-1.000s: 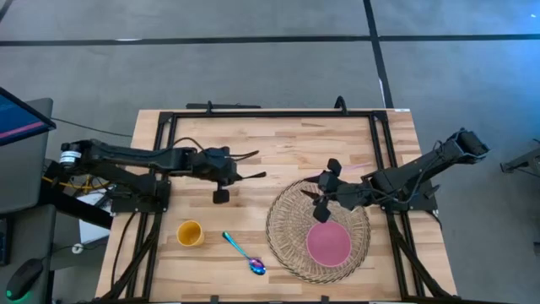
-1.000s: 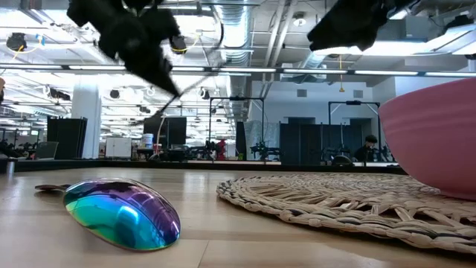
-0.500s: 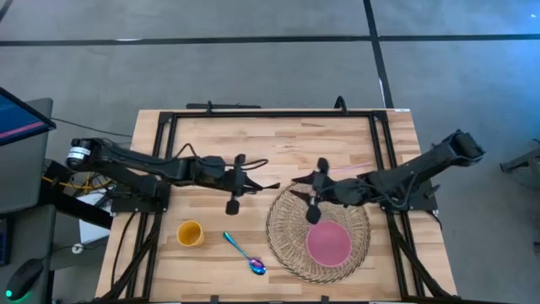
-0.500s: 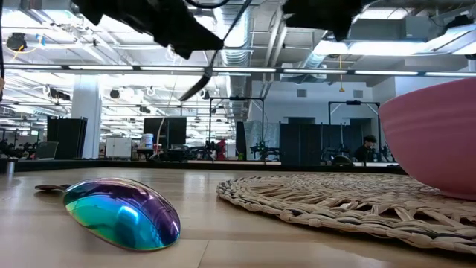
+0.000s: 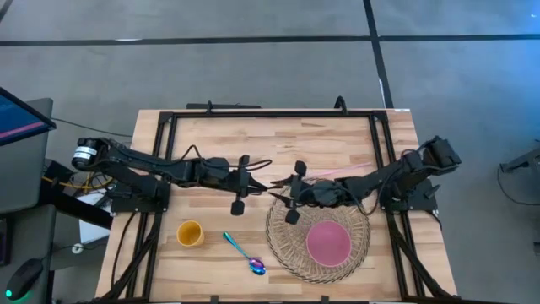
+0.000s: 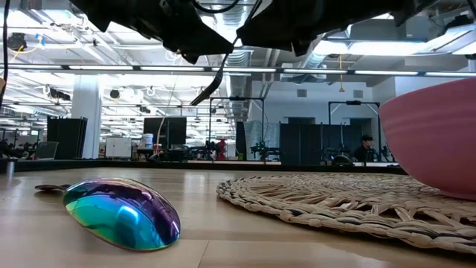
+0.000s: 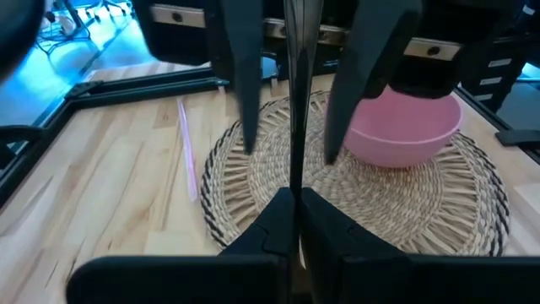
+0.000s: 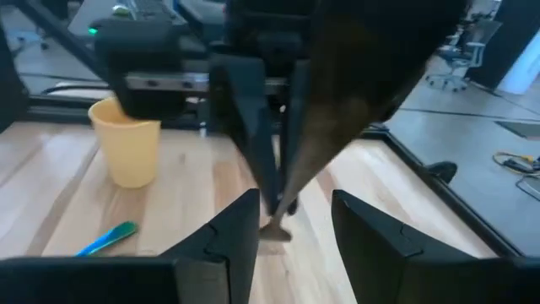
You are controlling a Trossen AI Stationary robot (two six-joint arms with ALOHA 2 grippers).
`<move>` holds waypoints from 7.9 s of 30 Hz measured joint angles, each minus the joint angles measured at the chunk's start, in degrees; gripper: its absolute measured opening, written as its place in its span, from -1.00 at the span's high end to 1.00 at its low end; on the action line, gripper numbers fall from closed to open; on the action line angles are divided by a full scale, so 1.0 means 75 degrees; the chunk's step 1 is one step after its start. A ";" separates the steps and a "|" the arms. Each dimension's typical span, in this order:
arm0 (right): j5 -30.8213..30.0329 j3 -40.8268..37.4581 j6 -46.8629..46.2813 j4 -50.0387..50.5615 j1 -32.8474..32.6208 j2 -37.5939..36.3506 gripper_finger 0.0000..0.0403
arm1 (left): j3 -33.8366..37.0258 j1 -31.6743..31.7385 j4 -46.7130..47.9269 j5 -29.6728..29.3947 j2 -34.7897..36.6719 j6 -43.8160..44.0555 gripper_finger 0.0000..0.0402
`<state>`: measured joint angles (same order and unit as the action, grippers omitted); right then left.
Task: Pick & Place Utensil
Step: Put the black fork into the pink bowl on the brown mat, then put the blue spoon into the pink bowl on the brown mat
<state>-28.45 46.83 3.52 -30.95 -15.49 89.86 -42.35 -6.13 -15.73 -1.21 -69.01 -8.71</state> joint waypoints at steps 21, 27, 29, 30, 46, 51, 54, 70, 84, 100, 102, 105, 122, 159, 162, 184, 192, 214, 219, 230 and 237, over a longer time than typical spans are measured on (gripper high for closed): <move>0.1200 -0.0003 -0.0150 -0.0510 0.0388 0.0055 0.70 | 0.0000 0.0000 -0.0026 0.0013 -0.0020 0.0000 0.93; 0.1192 -0.0003 -0.0135 -0.0353 0.0388 0.0055 0.94 | 0.0002 0.0000 -0.0017 0.0002 -0.0029 0.0000 0.94; 0.1192 -0.0003 -0.0133 -0.0348 0.0388 0.0052 0.94 | 0.0002 0.0000 -0.0017 0.0000 -0.0029 0.0000 0.91; 0.1192 -0.0003 -0.0133 -0.0348 0.0388 0.0052 0.92 | 0.0002 0.0000 -0.0019 0.0000 -0.0029 0.0000 0.90; 0.1189 -0.0009 -0.0538 -0.0089 0.0248 0.0052 0.92 | 0.0003 0.0000 -0.0038 -0.0006 -0.0026 0.0006 0.81; 0.0973 -0.0009 -0.0537 0.0199 -0.0054 -0.0114 0.94 | 0.0002 -0.0014 -0.0045 -0.0005 -0.0026 0.0123 0.81; 0.0782 -0.0012 -0.0535 0.0769 -0.0340 -0.0478 0.92 | 0.0001 -0.0131 -0.0214 -0.0003 -0.0026 0.0317 0.81; -0.0736 -0.0009 -0.1449 0.4322 -0.3013 -0.3007 0.96 | 0.0000 -0.0954 -0.1670 -0.0011 -0.0149 0.0358 0.88; -0.3607 -0.0614 -0.4059 0.5547 -0.5390 -0.3157 0.95 | -0.0589 -0.1137 -0.3984 -0.0003 -0.2720 0.0629 0.96; -0.4068 -0.1343 -0.7351 0.5673 -0.6304 -0.2104 0.92 | -0.2253 -0.1163 -0.4039 0.0711 -0.5306 0.0634 0.92; -0.4016 -0.1361 -0.7534 0.5666 -0.6240 -0.1888 0.92 | -0.2365 -0.1193 -0.4053 0.0846 -0.5528 0.0633 0.92; -0.4015 -0.1361 -0.7562 0.5577 -0.6161 -0.1627 0.95 | -0.2490 -0.1238 -0.4070 0.0979 -0.5765 0.0632 0.89; -0.3819 -0.1361 -0.7867 0.5497 -0.5988 -0.1546 0.94 | -0.2847 -0.1262 -0.4270 0.0973 -0.5817 0.0621 0.63; -0.2810 -0.1361 -0.8325 0.5701 -0.5959 -0.1600 0.81 | -0.3542 -0.1241 -0.4646 0.1242 -0.6716 0.0629 0.67; -0.2775 -0.1361 -0.8596 0.5765 -0.5960 -0.1600 0.82 | -0.3690 -0.1241 -0.4634 0.1264 -0.6898 0.0629 0.67; -0.2533 -0.1361 -0.8704 0.5871 -0.5974 -0.1600 0.59 | -0.3695 -0.1233 -0.4479 0.1259 -0.6869 0.0629 0.67; -0.2396 -0.1361 -0.8678 0.5869 -0.5974 -0.1600 0.49 | -0.3695 -0.1227 -0.4485 0.1259 -0.6857 0.0629 0.67; -0.1831 -0.1335 -0.8595 0.6579 -0.5975 -0.1610 -0.01 | -0.3692 -0.1182 -0.4607 0.1259 -0.6857 0.0629 0.67; -0.1543 -0.0952 -0.8602 0.7286 -0.5959 -0.1866 -0.02 | -0.3689 -0.1075 -0.4611 0.1256 -0.6857 0.0629 0.67; -0.1208 -0.0592 -0.8619 0.8017 -0.5962 -0.2757 0.00 | -0.3689 -0.1061 -0.4645 0.1256 -0.6854 0.0632 0.67; -0.1215 -0.0592 -0.8616 0.8105 -0.5775 -0.3106 0.05 | -0.3689 -0.1061 -0.4639 0.1257 -0.6854 0.0632 0.67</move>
<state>-37.56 42.39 -61.10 29.84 -58.80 66.57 -70.02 -14.09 -50.52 8.22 -120.42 -3.97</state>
